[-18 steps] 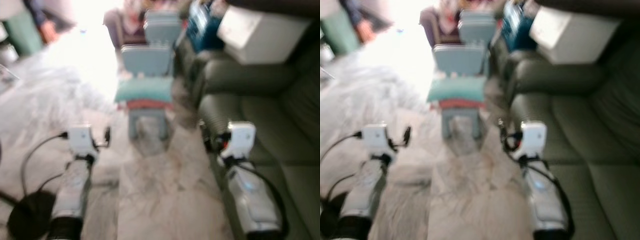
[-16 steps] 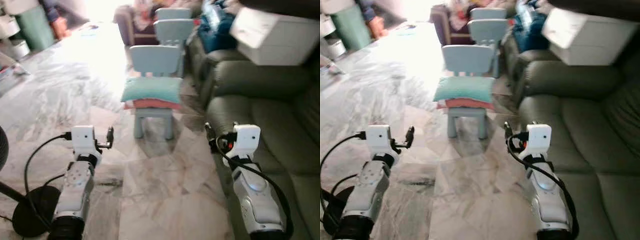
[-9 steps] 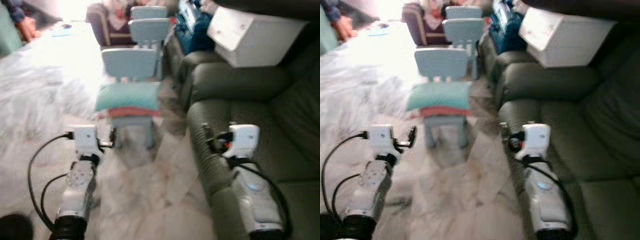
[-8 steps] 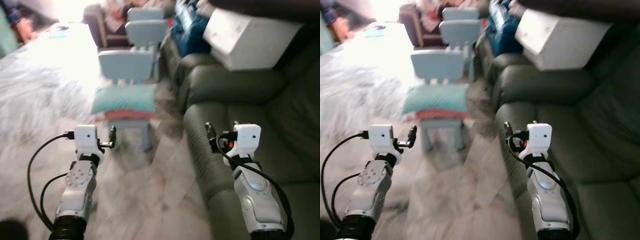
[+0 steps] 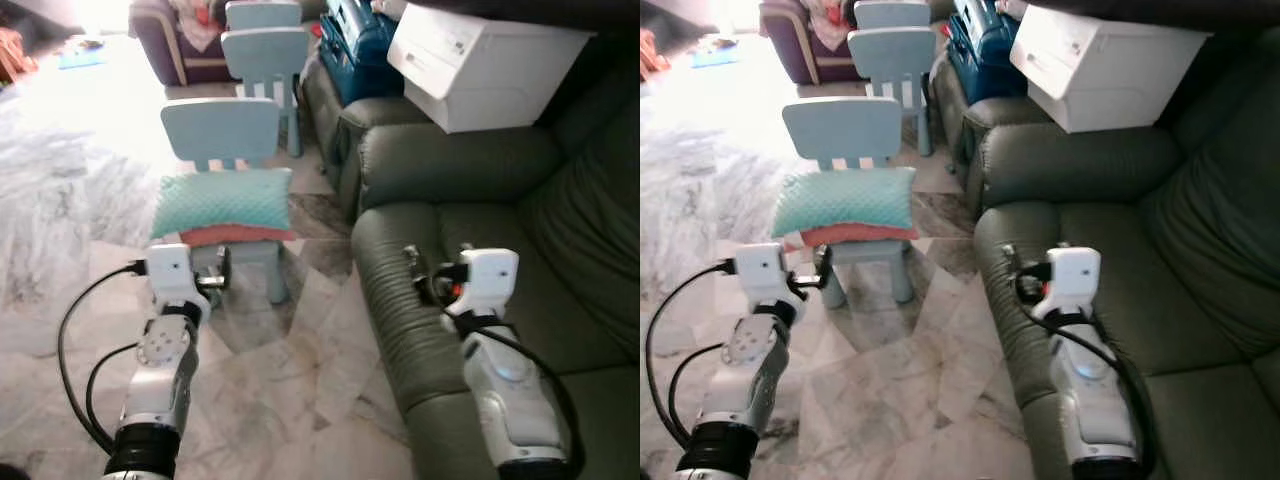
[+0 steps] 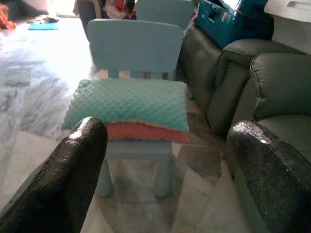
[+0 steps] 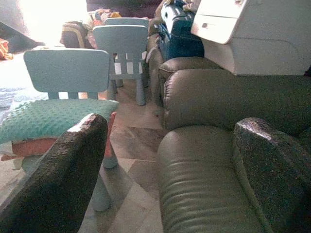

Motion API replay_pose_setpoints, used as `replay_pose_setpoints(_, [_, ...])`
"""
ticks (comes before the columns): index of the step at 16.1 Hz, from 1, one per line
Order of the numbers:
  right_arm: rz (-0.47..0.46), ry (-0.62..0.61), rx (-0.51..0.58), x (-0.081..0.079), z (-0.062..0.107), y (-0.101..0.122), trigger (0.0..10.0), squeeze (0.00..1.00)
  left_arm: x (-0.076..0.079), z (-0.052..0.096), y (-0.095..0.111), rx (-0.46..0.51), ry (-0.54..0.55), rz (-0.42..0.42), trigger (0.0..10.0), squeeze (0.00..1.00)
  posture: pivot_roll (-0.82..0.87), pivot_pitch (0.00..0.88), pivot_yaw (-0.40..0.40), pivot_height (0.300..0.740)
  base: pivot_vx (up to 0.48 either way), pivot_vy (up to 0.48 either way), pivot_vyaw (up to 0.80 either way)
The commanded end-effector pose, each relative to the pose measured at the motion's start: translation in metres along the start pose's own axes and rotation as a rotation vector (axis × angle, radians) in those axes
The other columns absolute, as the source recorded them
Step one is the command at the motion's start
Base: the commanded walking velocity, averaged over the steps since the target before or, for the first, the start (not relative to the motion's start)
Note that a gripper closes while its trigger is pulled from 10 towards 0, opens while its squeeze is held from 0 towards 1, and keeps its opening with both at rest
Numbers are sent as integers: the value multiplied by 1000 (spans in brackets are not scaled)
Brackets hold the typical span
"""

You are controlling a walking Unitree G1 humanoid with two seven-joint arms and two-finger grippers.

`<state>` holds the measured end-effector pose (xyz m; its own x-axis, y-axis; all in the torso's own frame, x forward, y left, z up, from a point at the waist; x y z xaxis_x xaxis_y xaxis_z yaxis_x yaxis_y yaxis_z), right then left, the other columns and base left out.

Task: Move the pillow to the sofa

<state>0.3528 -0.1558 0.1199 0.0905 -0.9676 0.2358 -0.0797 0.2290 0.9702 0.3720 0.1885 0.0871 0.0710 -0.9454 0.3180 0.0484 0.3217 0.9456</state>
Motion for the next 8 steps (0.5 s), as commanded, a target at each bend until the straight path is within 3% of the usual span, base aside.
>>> replay_pose_setpoints(1, [-11,13,14,-7,0,5,10000,0,-16,3,-2,-17,42,-13,10000,0,-102,68,-22,740,0,480,0])
replay_pose_setpoints(8, [-16,6,13,-7,-1,5,10000,0,-16,1,-1,-24,41,-13,10000,0,-101,66,-15,740,0,480,0])
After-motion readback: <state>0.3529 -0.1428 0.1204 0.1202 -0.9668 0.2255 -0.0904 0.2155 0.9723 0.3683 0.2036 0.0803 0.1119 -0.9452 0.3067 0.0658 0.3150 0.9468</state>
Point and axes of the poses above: a point about 5 cm out from each wrist's last joint towards the gripper, its own z axis pointing back from the gripper into the wrist, its own y axis along the axis of the wrist's last joint, x = y × z, the point moved 6 cm from there along -z, pointing out of the wrist towards the gripper, and after that the axes turned 15 degrees about z, right-handed, at the moved point
